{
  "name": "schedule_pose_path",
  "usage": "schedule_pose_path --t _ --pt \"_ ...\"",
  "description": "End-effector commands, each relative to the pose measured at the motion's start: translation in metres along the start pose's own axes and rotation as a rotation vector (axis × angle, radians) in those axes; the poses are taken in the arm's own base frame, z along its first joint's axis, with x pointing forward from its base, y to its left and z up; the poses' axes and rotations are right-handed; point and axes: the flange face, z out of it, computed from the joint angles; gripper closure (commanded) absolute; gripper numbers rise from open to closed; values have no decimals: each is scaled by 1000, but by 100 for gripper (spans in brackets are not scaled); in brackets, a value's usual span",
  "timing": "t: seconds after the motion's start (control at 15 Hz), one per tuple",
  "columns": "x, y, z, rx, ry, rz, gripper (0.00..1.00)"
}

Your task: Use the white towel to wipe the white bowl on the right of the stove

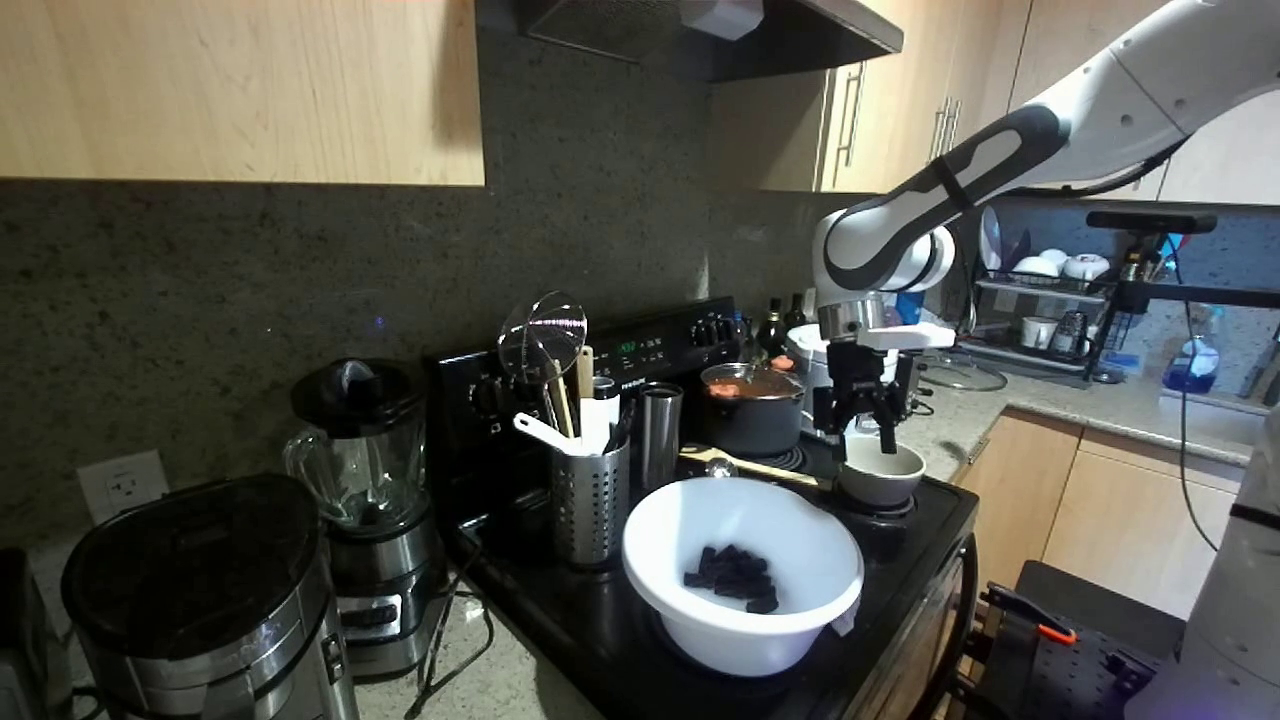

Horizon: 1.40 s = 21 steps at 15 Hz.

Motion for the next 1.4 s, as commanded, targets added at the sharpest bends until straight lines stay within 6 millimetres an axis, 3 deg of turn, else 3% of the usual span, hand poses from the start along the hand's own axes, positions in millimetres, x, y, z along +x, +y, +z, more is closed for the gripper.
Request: schedule_pose_path --t 0.0,0.67,1.33 --pt "4 -3 23 58 15 -58 0" --pt "14 3 75 129 50 -182 0" --pt "23 1 91 122 90 -223 0"
